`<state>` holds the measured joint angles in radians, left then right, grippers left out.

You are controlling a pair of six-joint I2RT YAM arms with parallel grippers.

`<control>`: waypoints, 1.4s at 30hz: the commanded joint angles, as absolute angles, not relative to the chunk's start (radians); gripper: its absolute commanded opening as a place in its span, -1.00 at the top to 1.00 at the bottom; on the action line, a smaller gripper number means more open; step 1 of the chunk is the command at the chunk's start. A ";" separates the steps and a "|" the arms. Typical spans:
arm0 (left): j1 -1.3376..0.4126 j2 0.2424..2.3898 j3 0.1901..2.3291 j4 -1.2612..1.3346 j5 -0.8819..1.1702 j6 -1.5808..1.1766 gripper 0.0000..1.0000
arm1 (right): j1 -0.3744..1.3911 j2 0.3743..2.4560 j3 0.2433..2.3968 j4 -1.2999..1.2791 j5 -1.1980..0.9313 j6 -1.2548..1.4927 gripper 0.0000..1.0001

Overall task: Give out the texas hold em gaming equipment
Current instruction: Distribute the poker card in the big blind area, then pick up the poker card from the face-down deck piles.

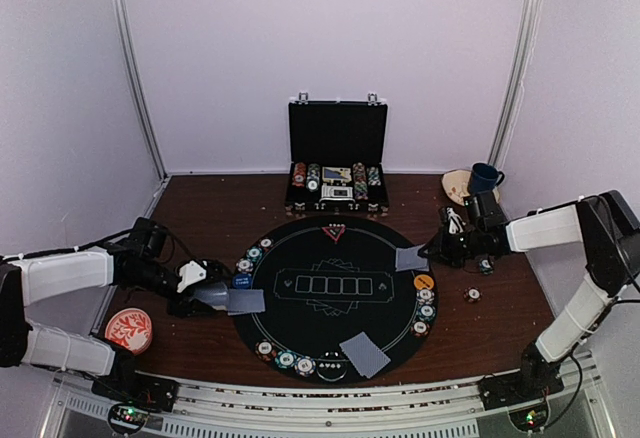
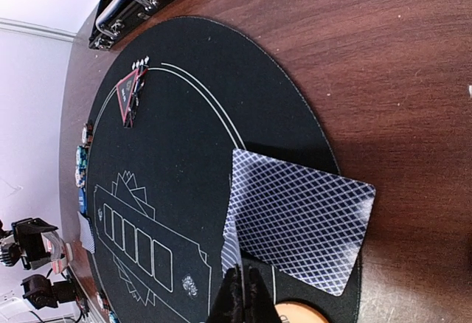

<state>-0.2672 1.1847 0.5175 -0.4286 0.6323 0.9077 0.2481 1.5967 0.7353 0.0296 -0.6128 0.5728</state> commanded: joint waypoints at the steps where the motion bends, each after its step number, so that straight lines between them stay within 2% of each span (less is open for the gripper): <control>1: -0.261 1.185 0.523 -0.419 0.655 0.921 0.78 | 0.234 1.608 0.763 0.060 -0.647 0.571 1.00; 14: -0.262 1.181 0.521 -0.419 0.658 0.920 0.78 | 0.213 1.669 0.789 0.057 -0.634 0.568 0.99; 22: -0.261 1.180 0.523 -0.419 0.658 0.919 0.78 | 0.210 1.695 0.809 0.019 -0.581 0.547 0.58; 42: -0.262 1.188 0.524 -0.418 0.657 0.918 0.79 | 0.207 1.621 0.822 -0.058 -0.410 0.522 0.17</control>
<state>-0.2672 1.1847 0.5175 -0.4286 0.6323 0.9081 0.2161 1.6737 0.7986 -0.0341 -0.4896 0.5438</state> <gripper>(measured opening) 0.554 0.396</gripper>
